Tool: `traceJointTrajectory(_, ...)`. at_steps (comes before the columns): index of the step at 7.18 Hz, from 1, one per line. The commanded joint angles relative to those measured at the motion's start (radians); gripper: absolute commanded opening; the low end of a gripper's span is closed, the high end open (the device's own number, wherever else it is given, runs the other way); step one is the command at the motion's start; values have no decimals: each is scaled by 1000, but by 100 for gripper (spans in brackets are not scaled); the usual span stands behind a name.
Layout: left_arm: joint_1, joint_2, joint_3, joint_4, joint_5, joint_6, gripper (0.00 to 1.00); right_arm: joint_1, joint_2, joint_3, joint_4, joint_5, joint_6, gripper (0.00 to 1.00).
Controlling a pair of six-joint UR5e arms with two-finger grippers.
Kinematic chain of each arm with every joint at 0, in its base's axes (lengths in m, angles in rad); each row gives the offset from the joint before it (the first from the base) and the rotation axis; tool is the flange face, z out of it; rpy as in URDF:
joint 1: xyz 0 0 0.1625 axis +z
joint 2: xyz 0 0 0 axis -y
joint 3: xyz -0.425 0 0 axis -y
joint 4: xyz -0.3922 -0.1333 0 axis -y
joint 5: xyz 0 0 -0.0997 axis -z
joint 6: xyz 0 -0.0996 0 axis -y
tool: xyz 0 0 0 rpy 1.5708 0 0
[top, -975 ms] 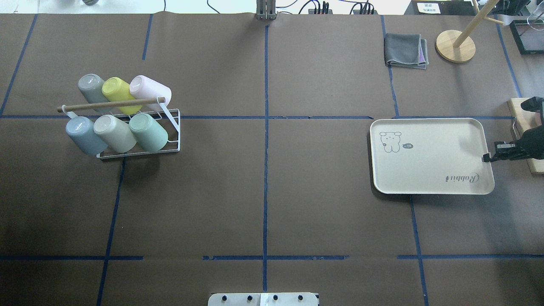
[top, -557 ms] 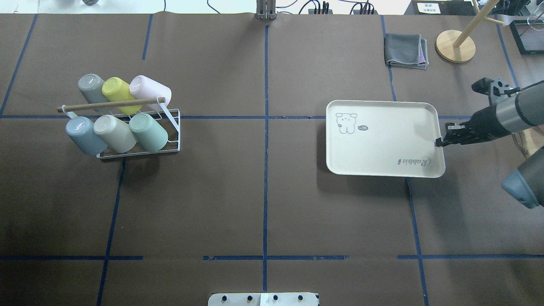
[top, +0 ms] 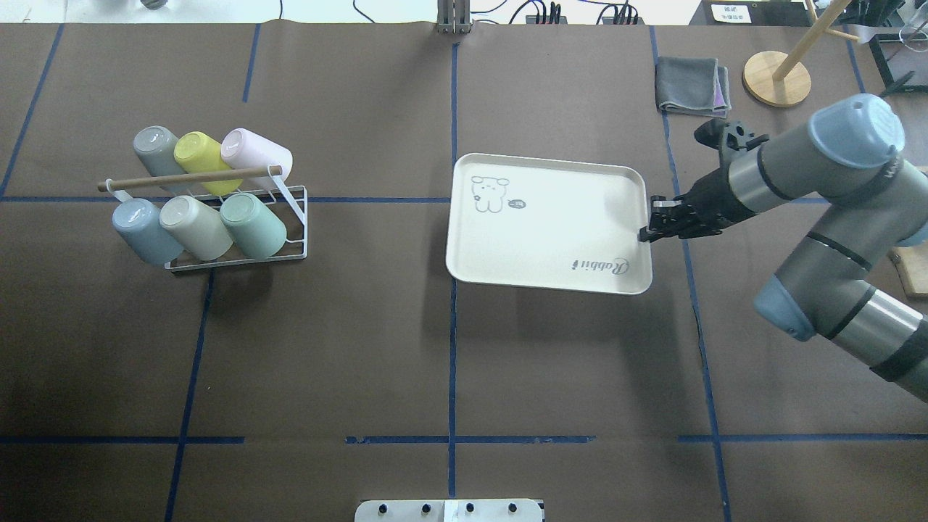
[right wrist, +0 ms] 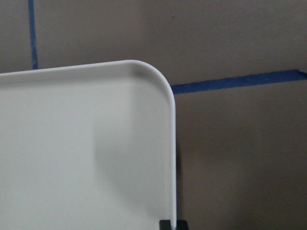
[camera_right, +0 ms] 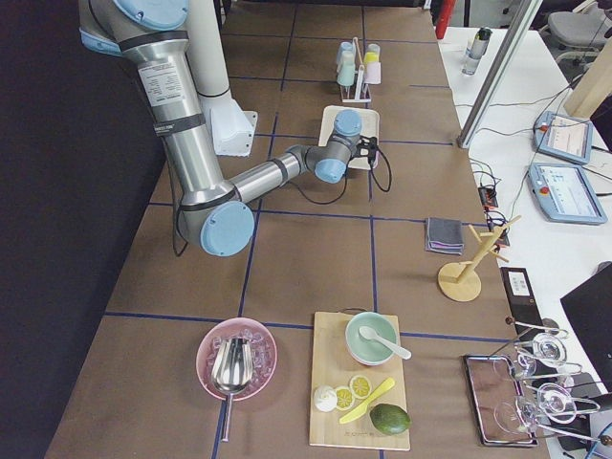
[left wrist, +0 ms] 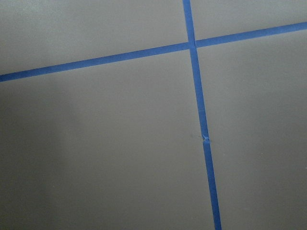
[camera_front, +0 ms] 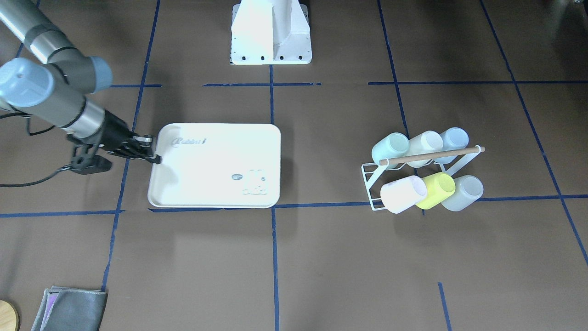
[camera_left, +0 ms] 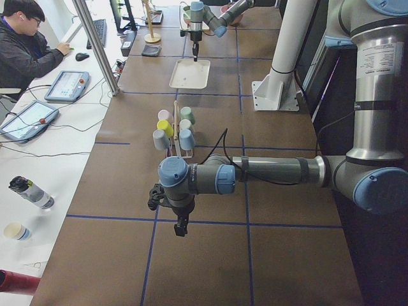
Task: Pick up and place green cup on tray
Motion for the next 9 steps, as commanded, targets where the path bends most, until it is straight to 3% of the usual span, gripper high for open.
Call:
traceJointTrajectory(1,0,0,2,0,0,-1,100,-84,44,1,-48,-76,8,0)
traceJointTrajectory(6,3,-2,5,0,1,-1,100,-173,33,-2,-50,-178,8,0)
traceJointTrajectory(9,3,-2,5,0,3,-1,100,-183,30,-5,-51,-185,8,0)
